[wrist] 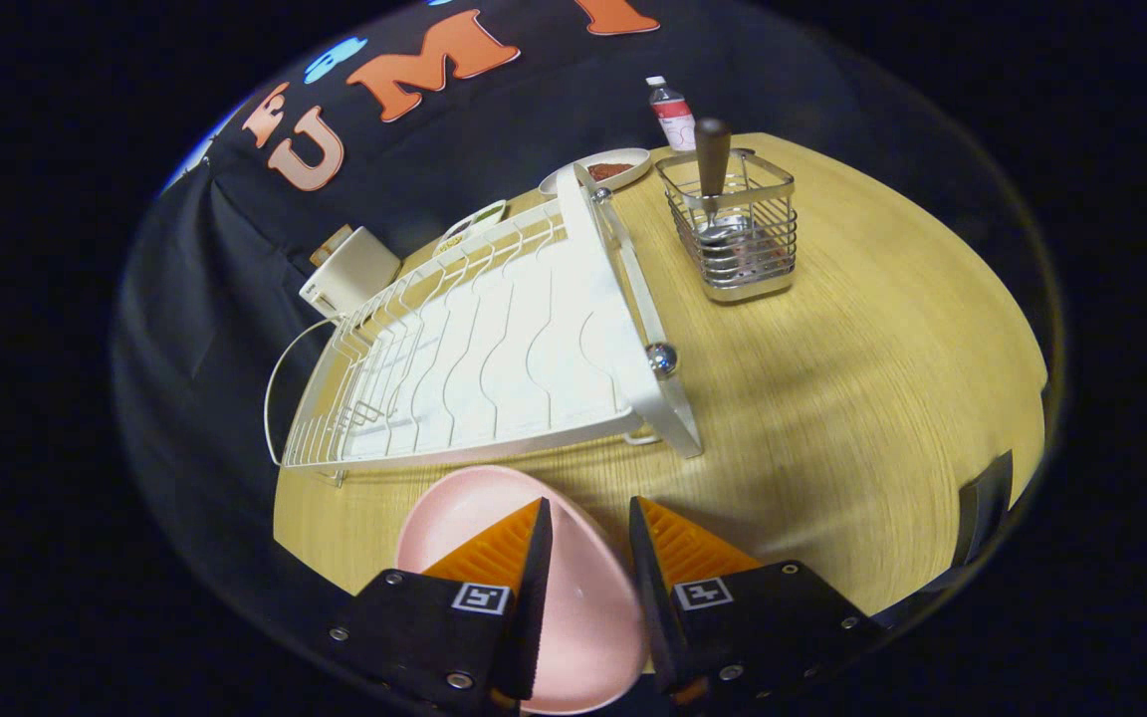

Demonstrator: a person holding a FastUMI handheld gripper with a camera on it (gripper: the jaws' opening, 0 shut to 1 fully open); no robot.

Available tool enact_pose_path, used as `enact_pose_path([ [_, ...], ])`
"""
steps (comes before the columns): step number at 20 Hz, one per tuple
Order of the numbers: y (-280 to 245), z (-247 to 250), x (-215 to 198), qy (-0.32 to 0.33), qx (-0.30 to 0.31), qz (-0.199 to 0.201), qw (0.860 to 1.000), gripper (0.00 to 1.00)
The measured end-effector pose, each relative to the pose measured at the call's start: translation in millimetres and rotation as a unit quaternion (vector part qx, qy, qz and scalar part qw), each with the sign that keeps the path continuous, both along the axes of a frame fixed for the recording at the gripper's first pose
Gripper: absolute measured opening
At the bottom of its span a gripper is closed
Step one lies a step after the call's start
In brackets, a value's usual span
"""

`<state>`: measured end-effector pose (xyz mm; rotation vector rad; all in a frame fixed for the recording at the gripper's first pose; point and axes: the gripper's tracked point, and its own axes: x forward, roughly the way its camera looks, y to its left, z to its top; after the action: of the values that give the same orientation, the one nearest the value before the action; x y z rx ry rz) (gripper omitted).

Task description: Take the plate from the dish rack, then take the spoon from the basket and place it into the plate.

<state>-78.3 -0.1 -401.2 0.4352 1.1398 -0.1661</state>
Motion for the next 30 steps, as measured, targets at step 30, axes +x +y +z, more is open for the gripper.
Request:
enact_pose_path([
  [30,-126,89,105,-0.232,-0.266,0.04,0.935,0.81],
])
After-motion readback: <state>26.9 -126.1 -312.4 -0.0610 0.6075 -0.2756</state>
